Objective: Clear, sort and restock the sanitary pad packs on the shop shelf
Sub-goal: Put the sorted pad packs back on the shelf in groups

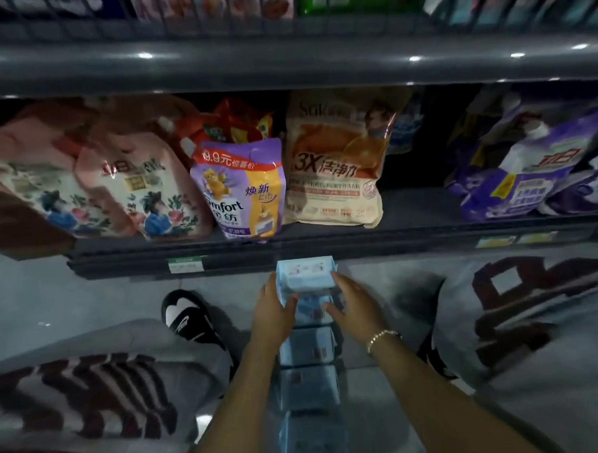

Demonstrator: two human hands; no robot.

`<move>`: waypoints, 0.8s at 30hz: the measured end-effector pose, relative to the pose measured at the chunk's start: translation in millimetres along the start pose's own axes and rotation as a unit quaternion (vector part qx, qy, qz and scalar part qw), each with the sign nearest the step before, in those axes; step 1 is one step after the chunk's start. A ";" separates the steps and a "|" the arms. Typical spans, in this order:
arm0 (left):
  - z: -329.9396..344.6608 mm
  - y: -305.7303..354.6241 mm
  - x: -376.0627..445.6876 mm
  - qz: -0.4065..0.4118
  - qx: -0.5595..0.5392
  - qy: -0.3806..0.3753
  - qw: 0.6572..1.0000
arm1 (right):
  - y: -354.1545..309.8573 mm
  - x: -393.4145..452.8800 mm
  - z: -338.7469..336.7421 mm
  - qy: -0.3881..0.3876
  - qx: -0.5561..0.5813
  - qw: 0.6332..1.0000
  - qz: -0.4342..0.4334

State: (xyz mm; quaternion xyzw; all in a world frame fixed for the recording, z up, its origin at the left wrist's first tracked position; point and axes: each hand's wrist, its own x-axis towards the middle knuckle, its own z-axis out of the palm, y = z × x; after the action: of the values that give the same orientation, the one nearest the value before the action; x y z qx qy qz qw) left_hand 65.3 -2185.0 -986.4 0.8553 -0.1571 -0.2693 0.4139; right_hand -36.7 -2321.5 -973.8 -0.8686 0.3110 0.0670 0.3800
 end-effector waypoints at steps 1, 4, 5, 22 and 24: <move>3.9 -3.1 6.6 -0.008 -0.022 0.000 1.000 | 0.3 7.3 1.6 0.000 0.033 0.999 0.014; 14.6 -13.5 23.1 -0.045 -0.059 -0.001 0.997 | 3.3 26.0 5.5 -0.008 0.119 0.992 0.045; 17.5 -16.0 27.0 -0.054 -0.071 -0.001 0.996 | 5.8 30.9 7.5 -0.021 0.139 0.989 0.054; 9.0 -7.3 -20.2 -0.144 -0.248 -0.034 0.957 | 17.3 0.1 -4.7 0.006 0.361 0.924 0.125; 13.7 -10.3 -29.2 -0.164 -0.279 -0.044 0.945 | 25.7 -12.7 2.6 -0.012 0.360 0.921 0.145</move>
State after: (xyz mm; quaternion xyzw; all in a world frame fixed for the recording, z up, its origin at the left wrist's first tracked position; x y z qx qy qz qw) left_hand 34.1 -2173.0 -991.9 0.7070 0.0489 -0.4036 0.5787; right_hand -61.7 -2326.7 -987.0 -0.6175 0.4320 0.0151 0.6572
